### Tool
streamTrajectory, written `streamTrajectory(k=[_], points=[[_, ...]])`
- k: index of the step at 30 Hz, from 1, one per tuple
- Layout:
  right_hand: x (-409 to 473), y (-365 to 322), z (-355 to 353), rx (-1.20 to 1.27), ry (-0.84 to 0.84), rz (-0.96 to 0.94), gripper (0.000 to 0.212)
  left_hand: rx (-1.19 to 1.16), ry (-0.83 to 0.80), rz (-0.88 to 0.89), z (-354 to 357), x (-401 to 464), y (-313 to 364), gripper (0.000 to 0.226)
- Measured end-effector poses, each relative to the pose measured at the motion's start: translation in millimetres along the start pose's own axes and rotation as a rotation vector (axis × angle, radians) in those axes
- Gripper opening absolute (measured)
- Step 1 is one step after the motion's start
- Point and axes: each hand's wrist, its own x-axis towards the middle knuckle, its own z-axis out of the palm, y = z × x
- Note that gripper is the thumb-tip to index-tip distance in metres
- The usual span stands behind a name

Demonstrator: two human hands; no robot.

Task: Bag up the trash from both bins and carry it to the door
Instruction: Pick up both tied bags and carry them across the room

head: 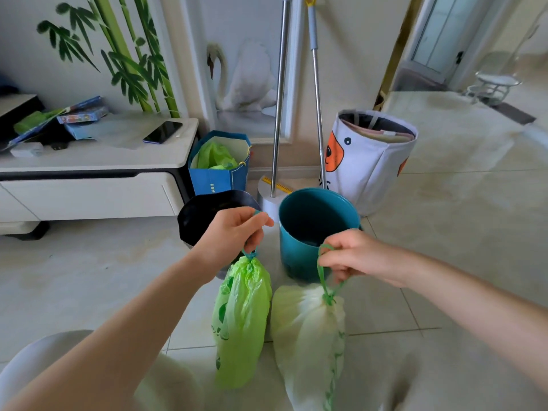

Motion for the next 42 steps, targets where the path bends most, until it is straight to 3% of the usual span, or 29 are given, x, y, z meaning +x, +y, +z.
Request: streamTrajectory(k=[6, 11, 16, 29, 34, 42], points=[[-36, -9, -34, 0.185, 0.163, 0.030, 0.031, 0.022, -0.078, 0.024, 25, 2, 26, 0.028], [-65, 6, -60, 0.246, 0.392, 0.069, 0.019, -0.026, -0.176, 0.014, 56, 9, 54, 0.028], [-90, 21, -88, 0.335, 0.511, 0.062, 0.019, -0.031, -0.219, 0.001, 94, 20, 71, 0.027], [-133, 93, -168, 0.003, 0.793, 0.001, 0.030, -0.113, -0.272, 0.046, 237, 71, 105, 0.027], [-136, 115, -217, -0.086, 0.904, 0.014, 0.050, -0.170, -0.307, 0.045, 297, 101, 118, 0.024], [-85, 165, -309, -0.174, 0.918, 0.118, 0.034, -0.075, -0.424, 0.065, 377, 193, 116, 0.025]])
